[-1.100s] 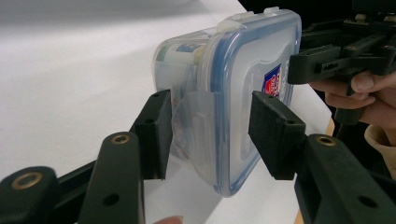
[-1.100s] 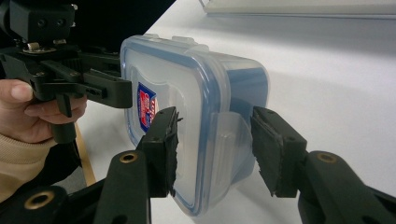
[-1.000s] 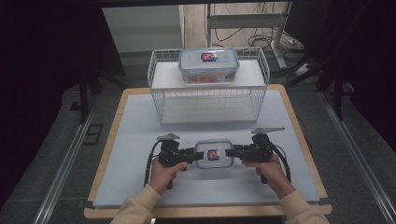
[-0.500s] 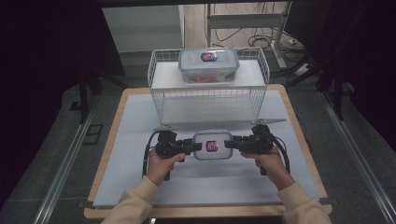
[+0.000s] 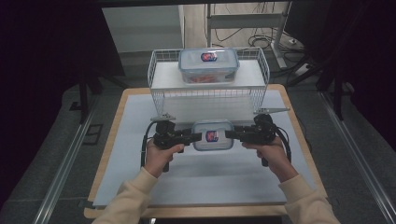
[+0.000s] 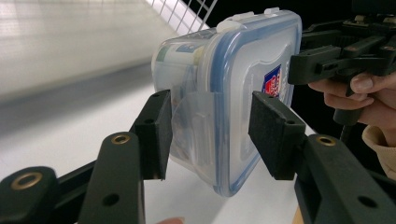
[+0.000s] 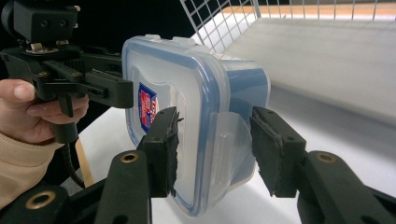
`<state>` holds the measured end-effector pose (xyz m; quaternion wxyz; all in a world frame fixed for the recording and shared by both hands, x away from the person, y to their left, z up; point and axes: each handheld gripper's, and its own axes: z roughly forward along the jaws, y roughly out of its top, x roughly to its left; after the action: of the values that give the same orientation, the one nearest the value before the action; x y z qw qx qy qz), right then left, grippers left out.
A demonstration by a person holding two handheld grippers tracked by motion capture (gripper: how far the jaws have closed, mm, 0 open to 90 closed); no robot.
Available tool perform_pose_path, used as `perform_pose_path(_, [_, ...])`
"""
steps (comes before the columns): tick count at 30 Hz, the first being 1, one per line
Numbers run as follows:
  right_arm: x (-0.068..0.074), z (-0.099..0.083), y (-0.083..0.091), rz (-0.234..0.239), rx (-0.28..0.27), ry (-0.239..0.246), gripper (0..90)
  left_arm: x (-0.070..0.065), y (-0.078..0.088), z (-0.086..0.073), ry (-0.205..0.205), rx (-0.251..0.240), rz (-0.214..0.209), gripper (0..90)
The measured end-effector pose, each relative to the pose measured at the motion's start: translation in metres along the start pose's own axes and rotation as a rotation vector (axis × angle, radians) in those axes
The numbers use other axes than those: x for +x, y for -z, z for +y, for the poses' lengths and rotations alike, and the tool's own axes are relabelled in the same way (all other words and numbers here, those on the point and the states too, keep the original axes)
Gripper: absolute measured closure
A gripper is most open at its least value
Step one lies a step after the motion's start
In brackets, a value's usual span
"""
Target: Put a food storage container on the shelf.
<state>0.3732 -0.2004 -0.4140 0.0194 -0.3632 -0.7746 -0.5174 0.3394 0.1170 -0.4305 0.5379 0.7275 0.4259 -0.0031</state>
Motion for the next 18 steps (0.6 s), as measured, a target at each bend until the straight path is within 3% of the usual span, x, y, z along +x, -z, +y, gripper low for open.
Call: perform_pose_path(18, [0.010,0.029,0.008,-0.011,-0.023,0.034,52.4,-0.005,0.011,0.026,-0.031,-0.027,0.004,50.6])
